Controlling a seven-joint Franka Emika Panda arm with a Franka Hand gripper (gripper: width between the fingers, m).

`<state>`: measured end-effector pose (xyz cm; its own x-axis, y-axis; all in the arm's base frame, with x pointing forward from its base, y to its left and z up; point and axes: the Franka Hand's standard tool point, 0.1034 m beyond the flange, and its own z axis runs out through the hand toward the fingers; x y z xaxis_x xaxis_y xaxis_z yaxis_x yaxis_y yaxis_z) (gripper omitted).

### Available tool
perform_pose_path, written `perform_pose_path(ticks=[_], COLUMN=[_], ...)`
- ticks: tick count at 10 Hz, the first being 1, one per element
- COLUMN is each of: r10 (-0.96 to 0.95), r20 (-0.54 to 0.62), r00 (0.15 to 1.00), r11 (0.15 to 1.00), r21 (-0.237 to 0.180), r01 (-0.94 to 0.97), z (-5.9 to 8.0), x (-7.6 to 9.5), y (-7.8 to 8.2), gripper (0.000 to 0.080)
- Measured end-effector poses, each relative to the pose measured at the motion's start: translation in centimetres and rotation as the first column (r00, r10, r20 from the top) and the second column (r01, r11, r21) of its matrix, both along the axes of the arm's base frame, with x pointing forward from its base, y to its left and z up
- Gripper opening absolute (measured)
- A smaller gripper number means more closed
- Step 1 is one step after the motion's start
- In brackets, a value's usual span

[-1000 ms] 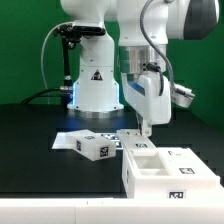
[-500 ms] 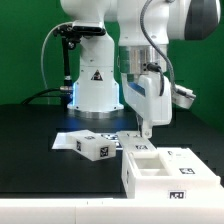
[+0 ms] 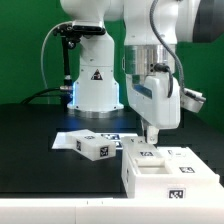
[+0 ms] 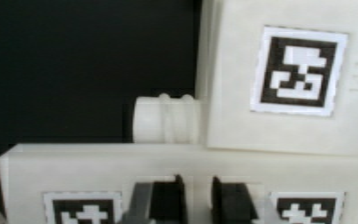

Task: Assemble cabinet

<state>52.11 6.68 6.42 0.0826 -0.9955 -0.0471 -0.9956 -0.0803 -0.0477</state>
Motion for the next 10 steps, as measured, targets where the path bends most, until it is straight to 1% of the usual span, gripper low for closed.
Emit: perform_pose_path(ticks=[2, 3, 5, 7, 8, 10], r10=[0.000, -0.002, -0.008, -0.004, -0.002, -0.007], r20=[0.000, 0.003, 0.026, 0.056, 0.067, 0.078], r00=[1.000, 1.000, 1.000, 0.998, 0.998, 0.997], r11=[1.000, 1.000, 1.000, 1.000, 1.000, 0.999], r21=[0.000, -0.002, -0.013, -0.026, -0.030, -0.037], r01=[0.000, 0.002, 0.008, 0.005, 0.004, 0.010], z=[0.0, 0.0, 0.0, 0.2, 0.2, 0.1], x=[0.0, 0.3, 2.3, 4.9, 5.8, 6.7], y=[0.0, -0.2, -0.7, -0.1, 0.1, 0.2], gripper=[0.0062, 0.0062, 0.0062, 0.0062, 0.0062, 0.0062])
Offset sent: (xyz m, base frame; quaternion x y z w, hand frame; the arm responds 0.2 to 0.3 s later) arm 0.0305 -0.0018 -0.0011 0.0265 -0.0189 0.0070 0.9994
